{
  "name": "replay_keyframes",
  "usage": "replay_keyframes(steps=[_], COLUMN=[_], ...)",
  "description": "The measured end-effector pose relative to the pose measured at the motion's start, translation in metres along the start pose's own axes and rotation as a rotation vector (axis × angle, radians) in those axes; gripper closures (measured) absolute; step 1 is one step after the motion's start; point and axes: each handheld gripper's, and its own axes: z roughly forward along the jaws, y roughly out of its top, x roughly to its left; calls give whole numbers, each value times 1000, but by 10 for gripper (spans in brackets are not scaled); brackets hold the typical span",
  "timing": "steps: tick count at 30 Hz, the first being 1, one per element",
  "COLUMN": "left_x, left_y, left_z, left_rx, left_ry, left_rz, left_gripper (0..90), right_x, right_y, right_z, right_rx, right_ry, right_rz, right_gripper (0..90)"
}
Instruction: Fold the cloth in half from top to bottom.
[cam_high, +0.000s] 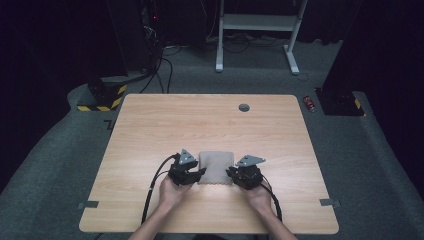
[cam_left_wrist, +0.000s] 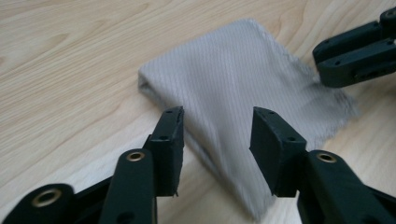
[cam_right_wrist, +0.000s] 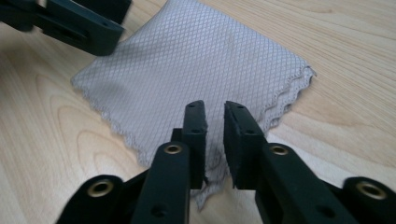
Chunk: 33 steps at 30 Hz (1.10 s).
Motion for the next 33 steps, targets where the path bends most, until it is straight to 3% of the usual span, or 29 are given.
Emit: replay_keyframes(steps=[4, 9, 15, 20, 22, 29, 33], left_x=[4, 9, 19, 23, 23, 24, 22], left_y=[3, 1, -2, 1, 5, 27, 33], left_z=[9, 13, 8, 3, 5, 23, 37], left_rx=[15, 61, 74, 11, 12, -24, -12], left_ry=[42, 99, 122, 64, 51, -7, 1], left_rz=[-12, 20, 1, -42, -28, -45, -31], left_gripper=[577, 580, 576, 563, 563, 565, 569], right_x=[-2, -5, -9, -10, -11, -25, -30], right_y=[4, 1, 1, 4, 8, 28, 37], right_z=[8, 14, 11, 6, 4, 17, 29], right_rx=[6, 29, 33, 7, -6, -14, -1], right_ry=[7, 19, 11, 16, 8, 1, -12], right_rz=[4, 7, 5, 16, 24, 91, 102], right_gripper=[852, 862, 846, 789, 782, 857, 869])
